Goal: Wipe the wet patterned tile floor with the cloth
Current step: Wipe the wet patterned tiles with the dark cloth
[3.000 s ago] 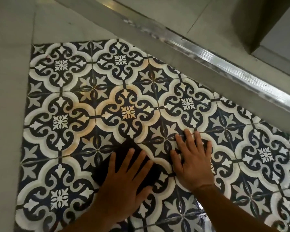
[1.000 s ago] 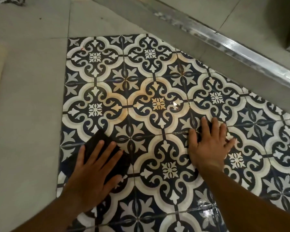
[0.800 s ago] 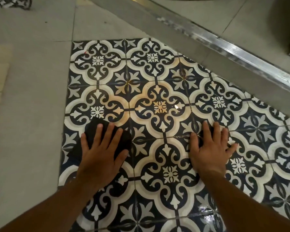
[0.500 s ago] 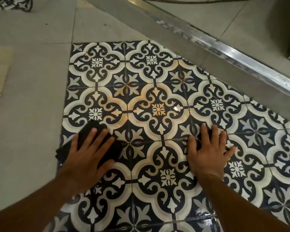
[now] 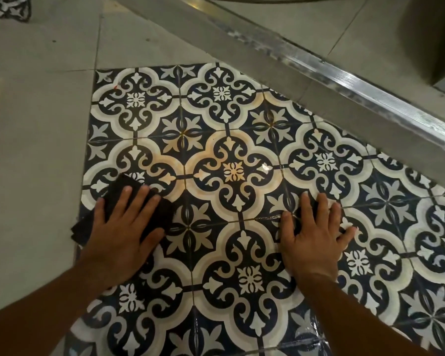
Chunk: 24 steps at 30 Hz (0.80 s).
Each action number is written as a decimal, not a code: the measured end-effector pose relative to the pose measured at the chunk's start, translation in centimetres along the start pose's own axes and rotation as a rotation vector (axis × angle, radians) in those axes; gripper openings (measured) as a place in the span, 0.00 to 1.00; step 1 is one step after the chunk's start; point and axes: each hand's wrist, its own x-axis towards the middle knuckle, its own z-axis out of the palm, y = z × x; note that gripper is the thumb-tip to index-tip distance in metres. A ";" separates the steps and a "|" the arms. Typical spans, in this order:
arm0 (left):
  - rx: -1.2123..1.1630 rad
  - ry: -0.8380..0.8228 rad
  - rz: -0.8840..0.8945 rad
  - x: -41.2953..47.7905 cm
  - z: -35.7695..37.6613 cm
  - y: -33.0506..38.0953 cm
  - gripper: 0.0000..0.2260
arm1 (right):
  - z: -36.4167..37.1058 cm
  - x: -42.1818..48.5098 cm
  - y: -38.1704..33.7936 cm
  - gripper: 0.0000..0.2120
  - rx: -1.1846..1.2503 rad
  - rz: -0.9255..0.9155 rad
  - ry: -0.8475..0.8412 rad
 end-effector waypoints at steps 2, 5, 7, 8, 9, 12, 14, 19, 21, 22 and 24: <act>-0.030 0.022 -0.097 1.6 -0.5 -1.1 0.32 | 0.0 0.0 0.0 0.32 0.012 0.001 -0.002; -0.090 0.068 -0.233 4.9 -1.2 0.0 0.33 | 0.0 0.1 0.1 0.32 0.023 0.003 -0.009; -0.118 0.078 -0.266 6.5 -1.4 1.9 0.32 | 0.0 0.0 0.0 0.33 0.022 0.002 -0.011; -0.115 0.079 -0.252 6.7 -1.4 2.9 0.31 | 0.0 0.0 0.0 0.33 0.022 0.003 -0.011; -0.101 0.077 -0.217 6.5 -1.2 3.8 0.31 | -0.1 -0.1 0.0 0.33 0.023 0.004 -0.012; -0.037 0.045 -0.038 4.0 -0.2 4.3 0.30 | -0.1 0.0 0.0 0.33 0.025 0.005 -0.016; 0.013 0.023 0.033 2.6 0.1 2.5 0.29 | -0.1 0.0 0.0 0.33 0.025 0.003 -0.020; -0.075 0.072 -0.146 6.3 -1.4 -1.2 0.31 | -0.1 0.1 0.0 0.33 0.019 0.007 -0.034; -0.099 0.097 -0.229 9.0 -1.8 0.1 0.31 | -0.1 0.1 0.0 0.33 0.015 0.009 -0.041; -0.105 0.103 -0.251 10.0 -1.9 0.9 0.31 | -0.2 0.1 0.0 0.33 0.014 0.010 -0.045; -0.115 0.103 -0.252 10.9 -2.0 2.8 0.31 | -0.2 0.1 -0.1 0.33 0.014 0.010 -0.049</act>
